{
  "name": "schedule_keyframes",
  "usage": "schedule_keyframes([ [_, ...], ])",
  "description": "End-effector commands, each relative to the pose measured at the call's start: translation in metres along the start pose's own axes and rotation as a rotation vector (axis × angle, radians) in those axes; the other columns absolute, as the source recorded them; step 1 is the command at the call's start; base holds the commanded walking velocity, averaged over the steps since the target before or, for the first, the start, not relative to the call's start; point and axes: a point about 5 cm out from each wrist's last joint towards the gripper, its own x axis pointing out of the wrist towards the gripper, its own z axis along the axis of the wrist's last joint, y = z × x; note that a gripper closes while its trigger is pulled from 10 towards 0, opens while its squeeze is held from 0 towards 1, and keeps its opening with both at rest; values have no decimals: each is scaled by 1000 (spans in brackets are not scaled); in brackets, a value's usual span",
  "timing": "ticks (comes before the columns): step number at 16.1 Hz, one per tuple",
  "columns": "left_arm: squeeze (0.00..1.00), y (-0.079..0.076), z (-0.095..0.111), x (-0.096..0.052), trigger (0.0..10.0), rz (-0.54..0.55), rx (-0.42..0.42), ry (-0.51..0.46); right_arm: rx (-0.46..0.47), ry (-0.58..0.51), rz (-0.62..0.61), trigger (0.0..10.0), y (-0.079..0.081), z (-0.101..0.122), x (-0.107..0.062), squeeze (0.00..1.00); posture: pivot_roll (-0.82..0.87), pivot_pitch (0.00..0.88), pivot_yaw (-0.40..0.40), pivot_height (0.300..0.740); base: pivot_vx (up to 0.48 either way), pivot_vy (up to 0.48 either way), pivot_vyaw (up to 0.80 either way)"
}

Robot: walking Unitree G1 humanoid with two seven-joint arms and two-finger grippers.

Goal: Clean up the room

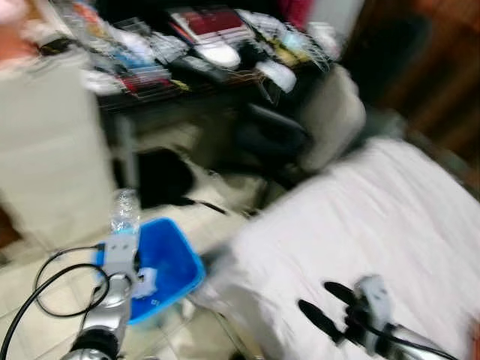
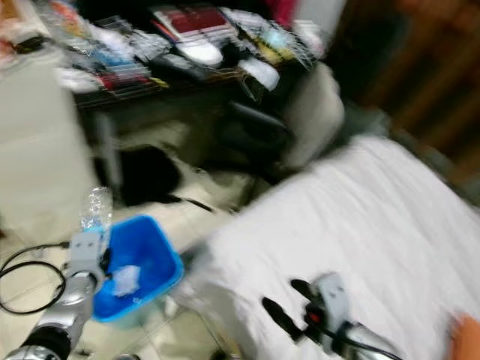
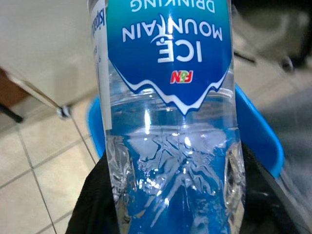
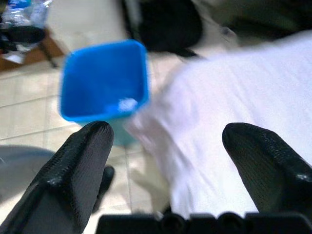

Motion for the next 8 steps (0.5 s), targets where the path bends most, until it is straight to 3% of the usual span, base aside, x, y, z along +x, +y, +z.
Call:
schedule_keyframes([
  [1,176,-3,-1,0,10000,-2,10,-5,-11,-4,15,10000,4,6,-9,0,-253,361,-261,740,0,0,0],
  [2,1000,5,-3,1,10000,30,14,8,-7,16,18,10000,9,4,-18,0,-264,375,-261,740,0,0,0],
  [6,1000,28,9,6,10000,100,59,-17,20,52,8,10000,18,7,-25,0,-260,384,-256,740,0,0,0],
  [8,1000,32,13,6,10000,113,138,-44,23,46,-9,10000,16,10,-22,0,-245,368,-244,740,0,0,0],
])
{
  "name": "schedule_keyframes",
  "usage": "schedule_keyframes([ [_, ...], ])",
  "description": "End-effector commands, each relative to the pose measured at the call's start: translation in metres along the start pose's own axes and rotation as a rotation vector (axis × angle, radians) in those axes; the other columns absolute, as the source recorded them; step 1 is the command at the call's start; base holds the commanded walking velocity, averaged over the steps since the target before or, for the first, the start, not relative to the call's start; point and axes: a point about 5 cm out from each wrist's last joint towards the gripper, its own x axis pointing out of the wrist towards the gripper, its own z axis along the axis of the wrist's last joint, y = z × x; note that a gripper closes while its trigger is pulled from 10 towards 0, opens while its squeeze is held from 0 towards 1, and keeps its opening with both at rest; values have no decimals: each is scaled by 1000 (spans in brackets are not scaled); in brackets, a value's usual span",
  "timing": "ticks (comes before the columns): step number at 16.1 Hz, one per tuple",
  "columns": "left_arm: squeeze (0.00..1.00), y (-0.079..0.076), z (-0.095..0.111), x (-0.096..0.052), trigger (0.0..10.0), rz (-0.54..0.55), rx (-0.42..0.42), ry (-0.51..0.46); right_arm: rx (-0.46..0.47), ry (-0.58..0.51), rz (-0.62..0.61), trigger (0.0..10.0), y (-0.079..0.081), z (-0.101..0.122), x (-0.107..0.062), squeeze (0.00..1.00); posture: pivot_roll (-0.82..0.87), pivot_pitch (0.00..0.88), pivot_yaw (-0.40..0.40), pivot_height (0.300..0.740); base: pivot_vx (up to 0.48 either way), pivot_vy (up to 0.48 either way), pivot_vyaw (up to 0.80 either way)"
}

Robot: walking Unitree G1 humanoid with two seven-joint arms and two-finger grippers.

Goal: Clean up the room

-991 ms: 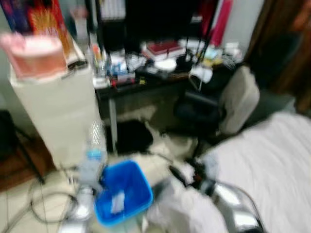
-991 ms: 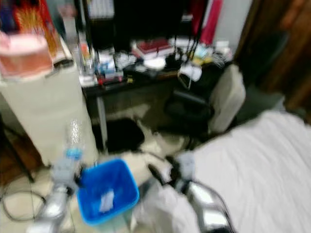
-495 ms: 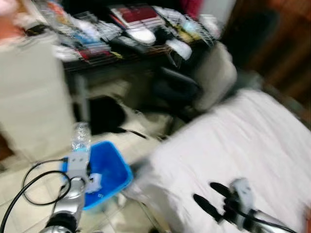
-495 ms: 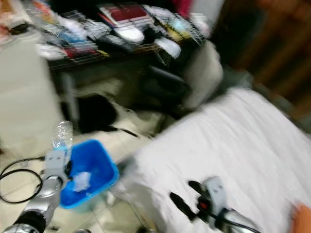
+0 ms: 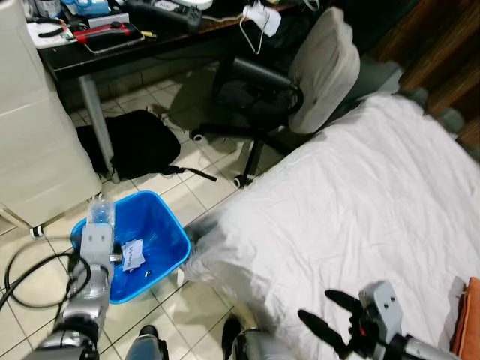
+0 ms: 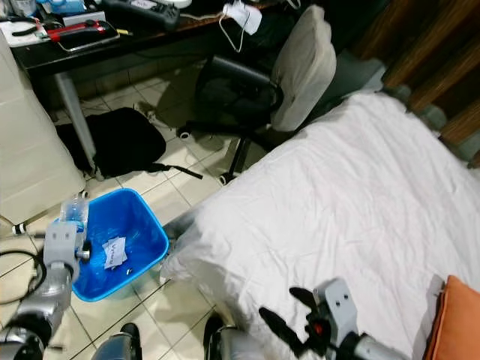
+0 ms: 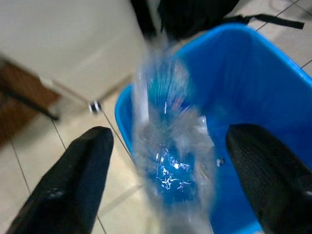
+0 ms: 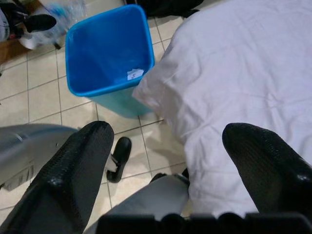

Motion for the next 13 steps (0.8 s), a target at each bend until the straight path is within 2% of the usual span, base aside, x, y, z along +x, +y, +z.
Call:
schedule_keyframes([
  [1,482,-8,-14,-6,10000,-36,33,29,14,28,-35,10000,-4,-5,-5,0,-233,352,-232,740,0,0,0],
  [2,0,-15,-15,-8,10000,-72,-9,8,17,16,-39,10000,-5,-3,-1,0,-217,336,-214,740,0,0,0],
  [4,0,-37,-18,-18,10000,-198,-27,-51,31,-15,-60,10000,-8,-2,13,0,-174,285,-173,740,0,0,0],
  [5,0,-51,-16,-32,10000,-296,-34,-169,53,-60,-91,10000,-13,1,23,0,-126,233,-141,740,0,0,0],
  [6,0,-53,-15,-36,10000,-314,-55,-198,62,-74,-104,10000,-15,2,29,0,-95,202,-123,740,0,0,0],
  [8,0,-59,-5,-57,10000,-357,-123,-304,86,-143,-176,10000,-25,7,48,0,-26,113,-82,740,0,0,0],
  [9,0,-59,1,-61,10000,-359,-144,-327,85,-164,-194,10000,-27,9,51,0,-6,85,-72,740,0,0,0],
  [11,0,-59,24,-76,10000,-358,-164,-436,77,-248,-235,10000,-28,19,58,0,29,12,-46,740,0,0,0],
  [13,0,-62,61,-88,10000,-367,-215,-555,81,-335,-284,10000,-32,27,68,0,48,0,-13,740,0,0,0],
])
